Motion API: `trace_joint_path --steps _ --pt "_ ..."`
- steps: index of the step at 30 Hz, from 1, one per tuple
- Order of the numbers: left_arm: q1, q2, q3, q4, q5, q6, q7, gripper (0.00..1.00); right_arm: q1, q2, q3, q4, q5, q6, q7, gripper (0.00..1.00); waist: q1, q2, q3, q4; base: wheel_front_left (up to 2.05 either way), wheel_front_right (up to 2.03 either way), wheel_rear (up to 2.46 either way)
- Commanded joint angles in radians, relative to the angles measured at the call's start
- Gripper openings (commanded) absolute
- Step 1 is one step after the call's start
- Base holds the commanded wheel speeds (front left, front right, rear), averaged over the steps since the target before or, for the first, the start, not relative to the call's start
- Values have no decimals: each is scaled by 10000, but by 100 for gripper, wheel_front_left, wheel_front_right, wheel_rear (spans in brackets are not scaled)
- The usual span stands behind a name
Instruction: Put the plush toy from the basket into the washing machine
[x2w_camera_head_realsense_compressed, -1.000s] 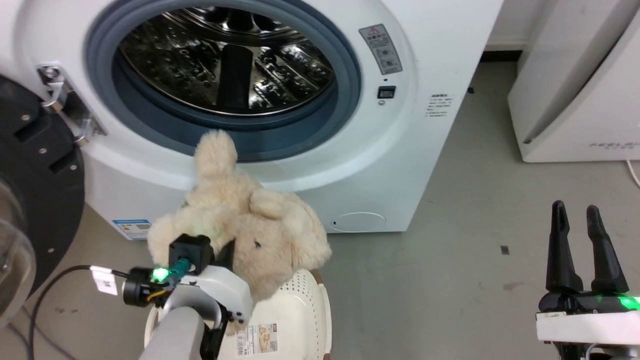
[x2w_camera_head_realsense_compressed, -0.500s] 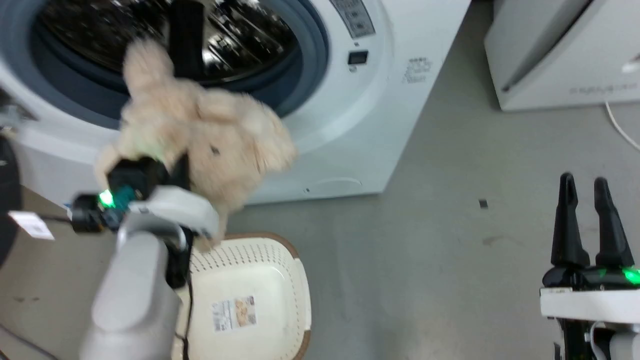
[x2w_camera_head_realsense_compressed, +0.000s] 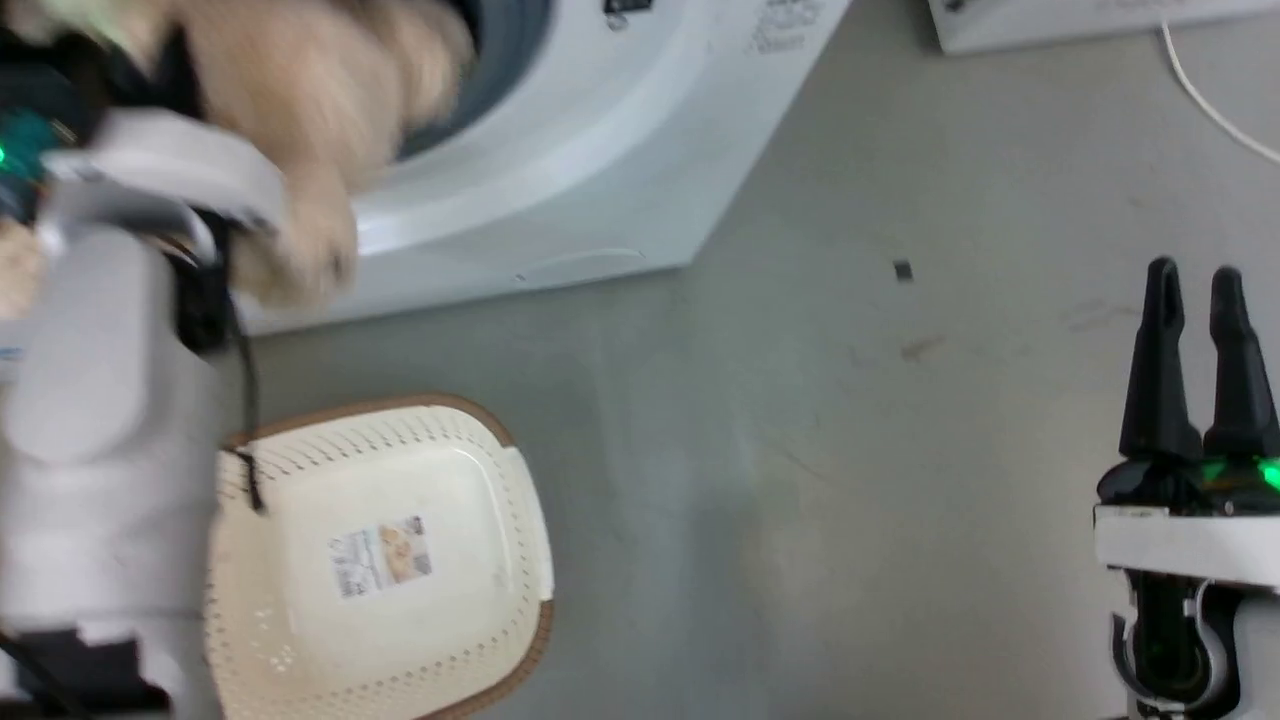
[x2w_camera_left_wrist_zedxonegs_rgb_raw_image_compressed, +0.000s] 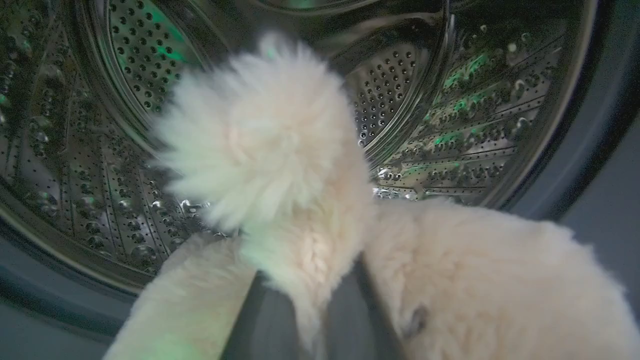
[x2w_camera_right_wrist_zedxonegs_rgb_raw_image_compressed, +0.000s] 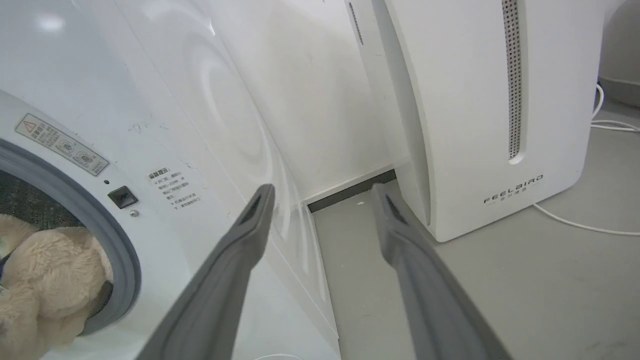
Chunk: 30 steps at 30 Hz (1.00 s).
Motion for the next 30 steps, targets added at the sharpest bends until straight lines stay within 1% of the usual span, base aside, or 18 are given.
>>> trace_joint_path --steps 1,5,12,16,19,20,21,22,24,30 --pt "-476 295 137 235 73 65 -49 0 -254 -4 20 -67 106 -7 -44 100 -1 0 655 -499 0 0 0" --pt "-1776 948 293 1031 99 -91 -49 0 -526 -4 69 -117 359 -7 -44 100 -1 0 1280 -879 0 0 0" --pt "-3634 1794 459 2088 159 -98 -49 0 -791 -4 178 -141 683 -7 -44 100 -1 0 2039 -1407 0 0 0" --pt "-4339 2143 481 2244 283 53 -49 0 -889 -4 186 -167 822 -7 -44 100 -1 0 2331 -1611 0 0 0" --pt "-4625 2248 431 2280 386 142 -49 0 -891 -4 193 -164 863 -7 -44 100 -1 0 2453 -1656 0 0 0" --pt "-4672 2270 404 2341 428 183 -49 26 -886 -4 221 -155 866 -7 -44 100 -1 0 2472 -1665 0 0 0" --pt "-4707 2300 353 2408 495 226 -49 95 -883 -4 246 -154 863 -7 -44 100 -1 0 2482 -1671 0 0 0" --pt "-4731 2324 316 2416 546 263 -49 100 -879 -4 265 -152 860 -7 -44 100 -1 0 2485 -1674 0 0 0" --pt "-4700 2360 294 2440 589 336 -49 100 -872 -4 298 -157 839 -7 -44 100 -1 0 2460 -1663 0 0 0" --pt "-4314 2224 305 2519 493 332 -49 100 -822 -4 355 -155 700 -7 -44 100 -1 0 2213 -1474 0 0 0"
